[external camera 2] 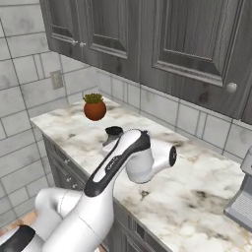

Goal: Move the pork loin and butter stick from the second highest shelf to the top shelf to make space. Then, place the pitcher from the counter on the cleared second highest shelf.

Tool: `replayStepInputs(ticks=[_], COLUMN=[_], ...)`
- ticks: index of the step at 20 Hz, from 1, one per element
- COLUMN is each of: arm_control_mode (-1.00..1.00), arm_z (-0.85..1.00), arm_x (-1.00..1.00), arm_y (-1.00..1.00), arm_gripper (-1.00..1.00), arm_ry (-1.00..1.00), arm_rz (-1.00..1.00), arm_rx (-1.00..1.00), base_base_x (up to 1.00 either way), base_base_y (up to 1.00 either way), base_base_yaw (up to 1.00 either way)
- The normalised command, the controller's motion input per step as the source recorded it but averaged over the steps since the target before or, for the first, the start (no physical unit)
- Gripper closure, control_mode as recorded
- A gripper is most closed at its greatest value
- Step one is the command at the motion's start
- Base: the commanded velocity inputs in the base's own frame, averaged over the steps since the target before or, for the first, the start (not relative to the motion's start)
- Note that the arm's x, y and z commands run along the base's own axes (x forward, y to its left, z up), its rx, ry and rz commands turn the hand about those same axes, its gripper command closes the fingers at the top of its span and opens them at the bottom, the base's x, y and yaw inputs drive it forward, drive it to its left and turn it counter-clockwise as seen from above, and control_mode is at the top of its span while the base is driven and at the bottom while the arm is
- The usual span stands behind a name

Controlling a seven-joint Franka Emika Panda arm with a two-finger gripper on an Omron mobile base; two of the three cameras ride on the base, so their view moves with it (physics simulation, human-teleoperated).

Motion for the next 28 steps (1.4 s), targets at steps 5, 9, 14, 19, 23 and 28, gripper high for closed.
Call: replayStepInputs(ticks=[5,9,14,19,23,28], arm_control_mode=[-1.00,-1.00,-1.00,-1.00,-1.00,-1.00], arm_z=[0.00,-0.02,-0.10,-0.12,-0.11,-0.13], arm_x=[0.26,0.28,0.31,0.25,0.18,0.12], arm_y=[0.00,0.00,0.00,0.00,-0.01,-0.02], arm_gripper=[-1.00,-1.00,-1.00,-1.00,-1.00,-1.00], arm_ry=[0.00,0.00,0.02,0.02,0.03,0.04], arm_rz=[0.03,0.03,0.05,0.06,0.07,0.09], arm_rx=[0.00,0.00,0.00,0.00,0.00,0.00], base_base_x=[0.00,0.00,0.00,0.00,0.00,0.00], base_base_y=[0.00,0.00,0.00,0.00,0.00,0.00], base_base_yaw=[0.00,0.00,0.00,0.00,0.00,0.00])
